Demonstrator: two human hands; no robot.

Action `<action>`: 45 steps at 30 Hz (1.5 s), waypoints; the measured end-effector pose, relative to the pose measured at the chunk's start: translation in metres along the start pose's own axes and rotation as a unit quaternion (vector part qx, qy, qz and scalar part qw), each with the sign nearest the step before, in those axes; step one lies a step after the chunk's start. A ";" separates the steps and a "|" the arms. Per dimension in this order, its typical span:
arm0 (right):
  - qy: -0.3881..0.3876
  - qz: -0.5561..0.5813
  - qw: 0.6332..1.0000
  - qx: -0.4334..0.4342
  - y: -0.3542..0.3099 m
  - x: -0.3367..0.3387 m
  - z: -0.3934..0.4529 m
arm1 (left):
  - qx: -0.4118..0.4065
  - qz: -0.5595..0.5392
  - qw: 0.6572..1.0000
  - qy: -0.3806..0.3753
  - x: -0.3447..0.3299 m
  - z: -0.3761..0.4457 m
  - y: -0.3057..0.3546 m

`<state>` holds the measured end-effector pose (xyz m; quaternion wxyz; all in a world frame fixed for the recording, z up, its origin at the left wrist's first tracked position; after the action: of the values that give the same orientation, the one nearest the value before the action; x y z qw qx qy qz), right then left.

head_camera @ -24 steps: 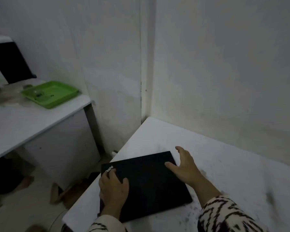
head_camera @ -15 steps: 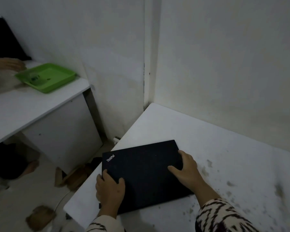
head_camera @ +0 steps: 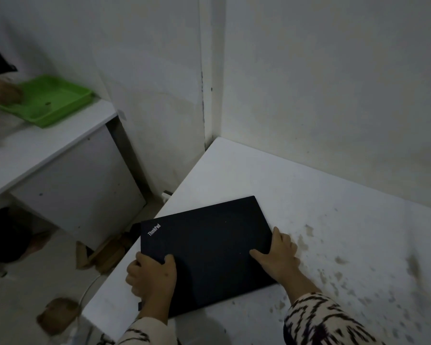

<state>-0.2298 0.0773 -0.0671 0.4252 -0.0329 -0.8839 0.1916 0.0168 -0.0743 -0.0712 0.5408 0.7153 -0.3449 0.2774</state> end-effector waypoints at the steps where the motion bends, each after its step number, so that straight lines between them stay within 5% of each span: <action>1: 0.000 0.005 1.000 -0.004 0.001 0.000 0.001 | 0.003 -0.006 1.000 0.006 0.000 0.000 -0.001; 16: 0.021 0.126 0.990 -0.063 0.027 0.019 0.007 | -0.019 -0.048 0.998 0.037 -0.013 -0.010 0.023; 30: 0.117 0.217 0.955 -0.163 0.164 0.126 -0.003 | -0.145 -0.060 0.986 -0.062 -0.094 -0.102 0.134; 45: 0.127 0.255 0.928 -0.240 0.297 0.160 -0.012 | -0.178 -0.030 0.973 -0.142 -0.163 -0.206 0.160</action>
<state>-0.3531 0.3908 -0.0512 0.4497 -0.3826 -0.8040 0.0700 -0.2141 0.1277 -0.0501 0.6127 0.6497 -0.4408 0.0907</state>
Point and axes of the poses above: each hand's wrist, its own z-axis towards the middle knuckle, its own x-axis out of the back of the hand, y = z × x, the point moved 6 cm from there along z, towards the middle knuckle, and after that the axes turned 11 degrees about -x, right-handed, at the moved point
